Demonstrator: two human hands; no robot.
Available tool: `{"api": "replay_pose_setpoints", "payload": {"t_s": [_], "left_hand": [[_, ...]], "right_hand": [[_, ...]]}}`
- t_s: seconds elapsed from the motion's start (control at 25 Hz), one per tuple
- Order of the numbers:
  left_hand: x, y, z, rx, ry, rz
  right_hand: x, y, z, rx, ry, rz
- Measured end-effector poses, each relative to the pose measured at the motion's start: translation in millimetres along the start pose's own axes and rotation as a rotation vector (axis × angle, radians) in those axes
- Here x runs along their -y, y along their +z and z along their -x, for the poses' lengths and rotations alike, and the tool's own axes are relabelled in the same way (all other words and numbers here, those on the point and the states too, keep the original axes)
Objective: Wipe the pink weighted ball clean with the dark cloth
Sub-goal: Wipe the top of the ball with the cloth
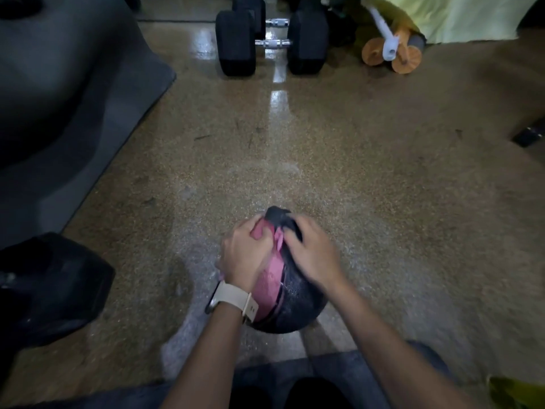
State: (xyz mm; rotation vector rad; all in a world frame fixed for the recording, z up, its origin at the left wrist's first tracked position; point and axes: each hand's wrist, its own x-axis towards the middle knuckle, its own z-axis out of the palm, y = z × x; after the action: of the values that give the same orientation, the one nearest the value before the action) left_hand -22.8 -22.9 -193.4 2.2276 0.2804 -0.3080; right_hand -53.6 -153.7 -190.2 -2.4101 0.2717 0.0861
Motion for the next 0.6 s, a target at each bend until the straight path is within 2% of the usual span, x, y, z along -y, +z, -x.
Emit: {"api": "replay_pose_setpoints", "payload": {"t_s": [0.04,0.12,0.24,0.32,0.4,0.48,0.56,0.6], "left_hand": [[-2.1,0.6,2.9,-0.009,-0.033,0.005],[-4.1,4.3,5.1,-0.036,-0.053,0.027],[4.1,1.7,-6.8,-0.004,0.024,0.039],[9.7,1.6,-8.4,0.007,0.072,0.049],[6.9,2.4,-3.4,-0.025,0.024,0.034],[3.1,5.5,3.7,-0.065,-0.004,-0.001],[0.0,4.4,4.5,-0.061,-0.007,0.02],[1.5,2.8,0.5,-0.053,0.009,0.041]], "right_hand": [[-1.3,-7.5,-23.9,0.04,0.079,-0.018],[2.0,1.9,-18.9,-0.049,0.097,0.037],[11.6,28.3,78.7,-0.2,-0.143,0.095],[-0.4,26.3,72.0,-0.185,-0.191,0.035],[-1.3,8.1,12.9,-0.067,-0.032,-0.075],[-2.9,-8.1,-33.5,0.029,0.131,-0.071],[5.6,3.4,-12.4,-0.058,0.081,0.035],[15.5,13.9,22.1,-0.121,-0.007,0.074]]}}
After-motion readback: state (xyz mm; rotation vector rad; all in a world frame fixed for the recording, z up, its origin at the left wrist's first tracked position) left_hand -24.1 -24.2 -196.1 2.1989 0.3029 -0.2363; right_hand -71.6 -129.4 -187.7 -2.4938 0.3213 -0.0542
